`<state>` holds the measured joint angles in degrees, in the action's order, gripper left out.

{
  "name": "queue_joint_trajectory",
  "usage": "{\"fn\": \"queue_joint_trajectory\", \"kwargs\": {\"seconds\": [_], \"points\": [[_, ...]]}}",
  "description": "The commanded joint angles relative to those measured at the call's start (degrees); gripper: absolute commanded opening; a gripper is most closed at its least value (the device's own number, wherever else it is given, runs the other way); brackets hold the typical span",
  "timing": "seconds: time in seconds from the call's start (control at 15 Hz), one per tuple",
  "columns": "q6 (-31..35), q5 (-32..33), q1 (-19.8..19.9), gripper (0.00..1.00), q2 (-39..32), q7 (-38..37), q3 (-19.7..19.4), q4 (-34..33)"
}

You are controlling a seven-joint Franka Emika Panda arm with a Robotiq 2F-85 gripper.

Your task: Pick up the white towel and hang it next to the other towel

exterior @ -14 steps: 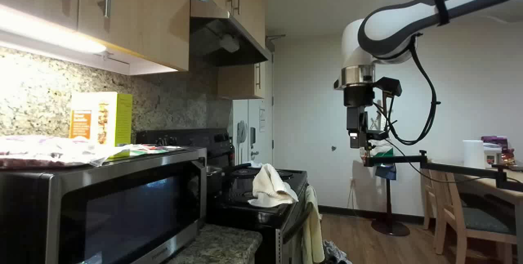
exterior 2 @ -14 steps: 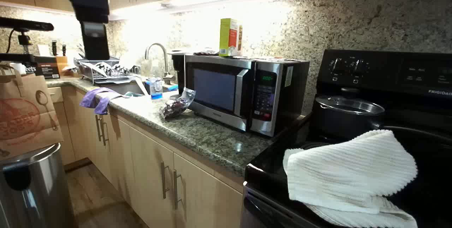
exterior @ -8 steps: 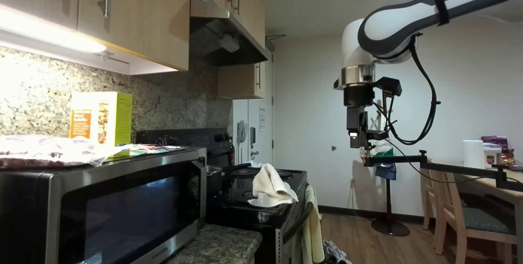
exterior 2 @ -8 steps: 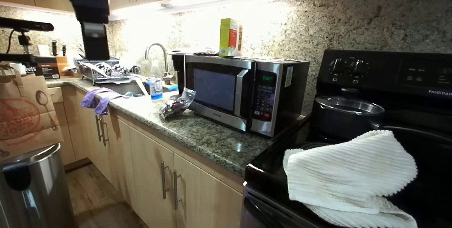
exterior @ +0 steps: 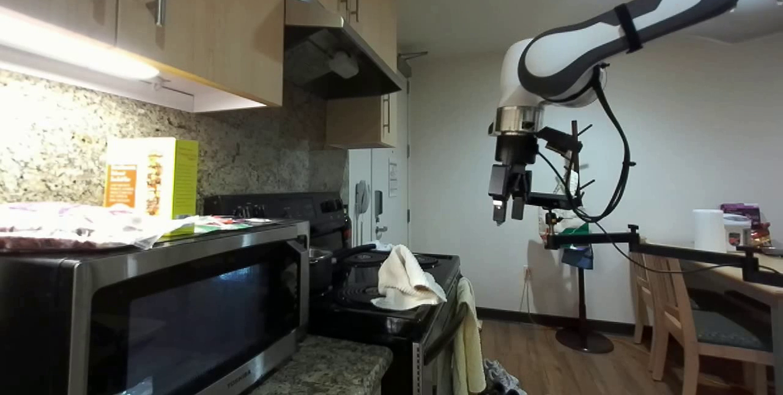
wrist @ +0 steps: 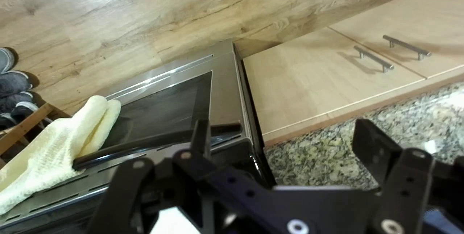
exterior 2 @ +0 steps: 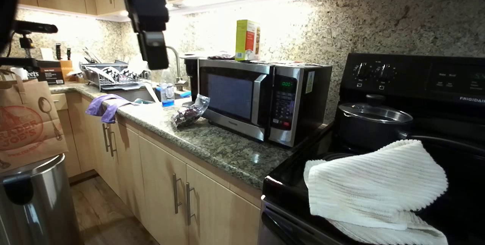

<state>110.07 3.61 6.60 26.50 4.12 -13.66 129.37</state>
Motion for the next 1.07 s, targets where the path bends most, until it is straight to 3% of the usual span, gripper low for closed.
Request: {"fn": "queue_joint_trajectory", "kwargs": {"seconds": [0.0, 0.6, 1.0], "points": [[7.4, -1.1, 2.0, 1.0, -8.5, -2.4, 0.0, -4.3], [28.2, 1.9, 7.1, 1.0, -25.0, -7.5, -1.8, -11.5], [27.2, 0.7, 7.1, 1.0, -24.4, -5.8, -1.7, -10.5]]}}
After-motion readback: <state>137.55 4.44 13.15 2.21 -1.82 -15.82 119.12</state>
